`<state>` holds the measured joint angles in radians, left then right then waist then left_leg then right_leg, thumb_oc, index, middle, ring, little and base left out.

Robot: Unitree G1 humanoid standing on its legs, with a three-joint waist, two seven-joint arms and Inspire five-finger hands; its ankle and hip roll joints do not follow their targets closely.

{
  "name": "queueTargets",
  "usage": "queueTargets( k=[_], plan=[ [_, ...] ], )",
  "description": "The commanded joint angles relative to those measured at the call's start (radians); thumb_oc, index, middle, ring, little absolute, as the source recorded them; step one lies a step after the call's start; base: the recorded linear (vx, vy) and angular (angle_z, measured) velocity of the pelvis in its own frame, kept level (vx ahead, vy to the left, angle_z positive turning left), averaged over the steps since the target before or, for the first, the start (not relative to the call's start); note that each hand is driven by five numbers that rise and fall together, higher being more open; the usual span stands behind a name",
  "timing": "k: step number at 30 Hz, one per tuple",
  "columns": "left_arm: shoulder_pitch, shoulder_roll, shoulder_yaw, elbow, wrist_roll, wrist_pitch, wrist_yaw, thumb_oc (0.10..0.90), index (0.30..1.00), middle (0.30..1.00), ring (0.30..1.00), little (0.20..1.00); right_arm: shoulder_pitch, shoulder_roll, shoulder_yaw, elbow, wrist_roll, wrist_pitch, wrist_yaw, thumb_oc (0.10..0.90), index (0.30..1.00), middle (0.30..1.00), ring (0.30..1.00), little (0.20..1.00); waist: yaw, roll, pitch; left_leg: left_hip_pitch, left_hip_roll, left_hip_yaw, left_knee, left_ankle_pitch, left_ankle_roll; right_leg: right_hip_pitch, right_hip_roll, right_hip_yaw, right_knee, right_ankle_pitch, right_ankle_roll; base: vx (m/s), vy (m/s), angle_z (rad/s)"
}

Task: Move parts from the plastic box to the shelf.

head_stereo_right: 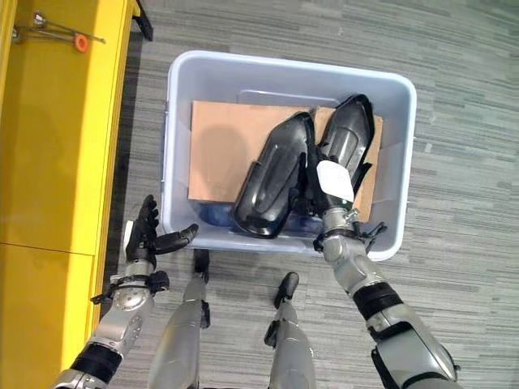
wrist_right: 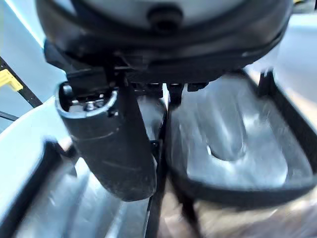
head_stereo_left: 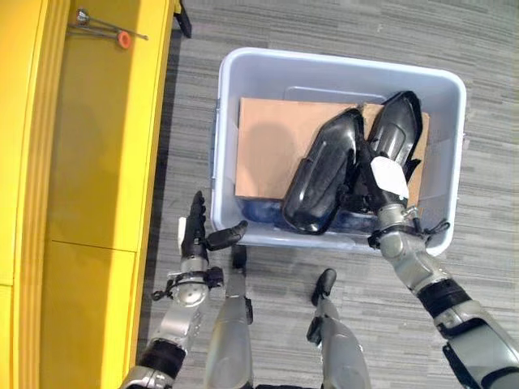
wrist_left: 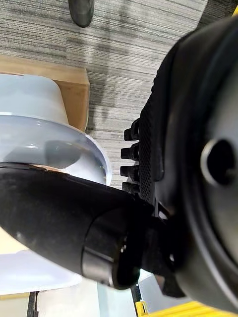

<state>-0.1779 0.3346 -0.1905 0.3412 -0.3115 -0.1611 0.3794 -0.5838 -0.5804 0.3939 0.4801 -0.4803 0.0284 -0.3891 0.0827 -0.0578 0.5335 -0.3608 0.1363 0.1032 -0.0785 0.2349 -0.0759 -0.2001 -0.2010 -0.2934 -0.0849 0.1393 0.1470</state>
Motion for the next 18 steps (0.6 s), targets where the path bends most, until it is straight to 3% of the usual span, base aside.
queueTargets(
  k=[1, 7, 11, 18],
  plan=[
    [0.049, 0.027, 0.035, -0.063, -0.013, -0.057, -0.013, 0.900, 1.000, 1.000, 1.000, 1.000, -0.041, -0.097, -0.060, -0.080, -0.028, -0.023, -0.048, 0.900, 1.000, 1.000, 1.000, 1.000, 0.001, -0.024, -0.013, 0.113, 0.060, 0.047, -0.009, -0.141, -0.072, -0.002, -0.059, 0.043, 0.036, 0.015, 0.008, -0.02, -0.017, -0.04],
    [0.054, 0.028, 0.044, -0.052, -0.012, -0.048, -0.011, 0.900, 1.000, 1.000, 1.000, 1.000, -0.012, -0.074, -0.121, -0.205, 0.068, -0.057, -0.059, 0.900, 1.000, 1.000, 1.000, 1.000, -0.009, -0.034, -0.013, 0.124, 0.062, 0.055, -0.009, -0.143, -0.071, 0.000, -0.055, 0.053, 0.037, 0.014, 0.005, -0.01, -0.003, -0.05],
    [0.058, 0.025, 0.045, -0.055, -0.019, -0.033, -0.007, 0.900, 1.000, 1.000, 1.000, 1.000, 0.006, 0.000, -0.154, -0.376, 0.226, -0.134, -0.054, 0.900, 1.000, 1.000, 1.000, 1.000, -0.022, -0.043, -0.013, 0.133, 0.063, 0.064, -0.009, -0.145, -0.069, -0.001, -0.052, 0.063, 0.035, 0.017, 0.002, -0.01, 0.000, -0.05],
    [0.080, 0.026, 0.052, -0.067, -0.023, -0.019, -0.010, 0.900, 1.000, 1.000, 1.000, 1.000, 0.020, 0.061, -0.110, -0.535, 0.364, -0.216, 0.011, 0.900, 1.000, 1.000, 1.000, 1.000, -0.031, -0.049, -0.013, 0.142, 0.064, 0.072, -0.009, -0.147, -0.067, 0.002, -0.052, 0.071, 0.032, 0.018, -0.001, -0.01, 0.002, -0.07]
  ],
)
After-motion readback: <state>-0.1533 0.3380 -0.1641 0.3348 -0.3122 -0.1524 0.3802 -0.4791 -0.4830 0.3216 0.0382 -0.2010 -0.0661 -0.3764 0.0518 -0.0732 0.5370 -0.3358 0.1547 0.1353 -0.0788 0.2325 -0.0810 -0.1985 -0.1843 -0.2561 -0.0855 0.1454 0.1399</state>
